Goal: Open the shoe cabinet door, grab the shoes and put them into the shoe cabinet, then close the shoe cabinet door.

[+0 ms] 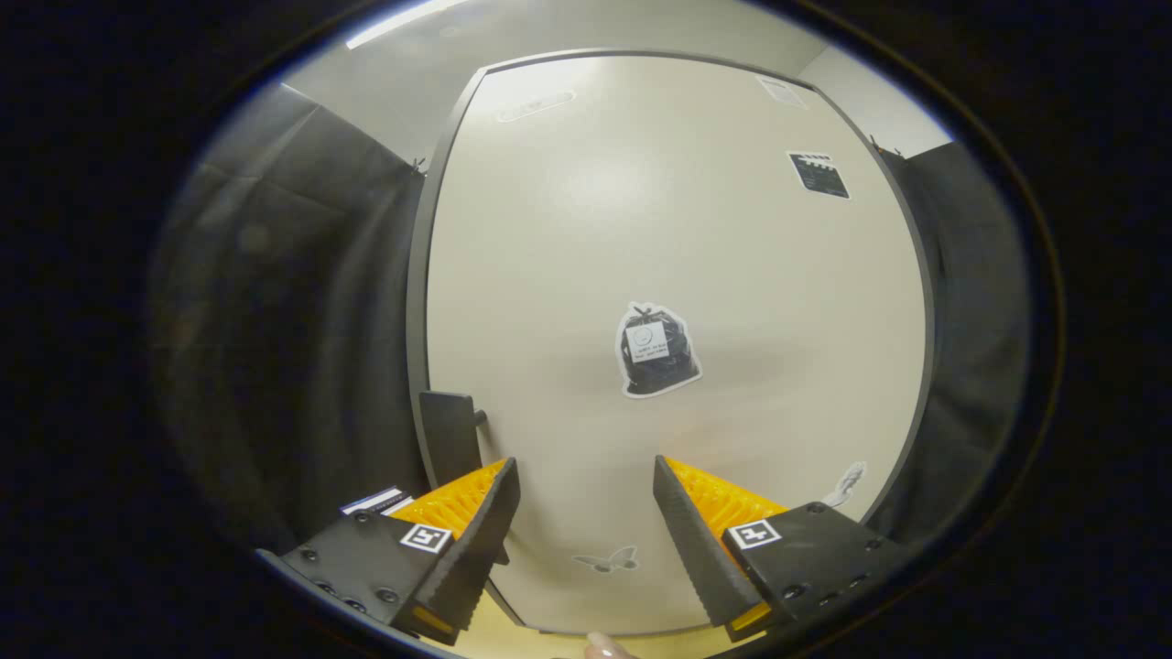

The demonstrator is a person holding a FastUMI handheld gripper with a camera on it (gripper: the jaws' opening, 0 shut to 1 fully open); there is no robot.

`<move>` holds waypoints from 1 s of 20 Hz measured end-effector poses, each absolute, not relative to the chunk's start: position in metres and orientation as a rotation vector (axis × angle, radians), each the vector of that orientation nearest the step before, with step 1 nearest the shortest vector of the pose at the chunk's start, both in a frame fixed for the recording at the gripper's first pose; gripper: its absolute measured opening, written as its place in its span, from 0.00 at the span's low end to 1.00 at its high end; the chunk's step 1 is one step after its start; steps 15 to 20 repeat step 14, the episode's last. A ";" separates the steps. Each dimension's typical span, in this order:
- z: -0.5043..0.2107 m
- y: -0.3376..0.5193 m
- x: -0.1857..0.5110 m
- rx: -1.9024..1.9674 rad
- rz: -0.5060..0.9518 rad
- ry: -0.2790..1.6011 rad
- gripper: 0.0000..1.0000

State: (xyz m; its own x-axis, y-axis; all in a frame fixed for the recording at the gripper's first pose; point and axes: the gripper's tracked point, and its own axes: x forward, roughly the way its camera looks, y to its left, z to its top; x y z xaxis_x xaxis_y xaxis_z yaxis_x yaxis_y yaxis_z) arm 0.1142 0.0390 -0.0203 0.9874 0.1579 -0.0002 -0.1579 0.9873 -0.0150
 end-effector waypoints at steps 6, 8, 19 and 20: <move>-0.019 0.039 0.113 -0.022 0.159 -0.002 0.94; -0.020 0.038 0.112 -0.019 0.152 0.005 0.94; -0.004 0.037 0.093 -0.026 0.151 -0.073 0.95; -0.004 0.037 0.093 -0.026 0.151 -0.073 0.95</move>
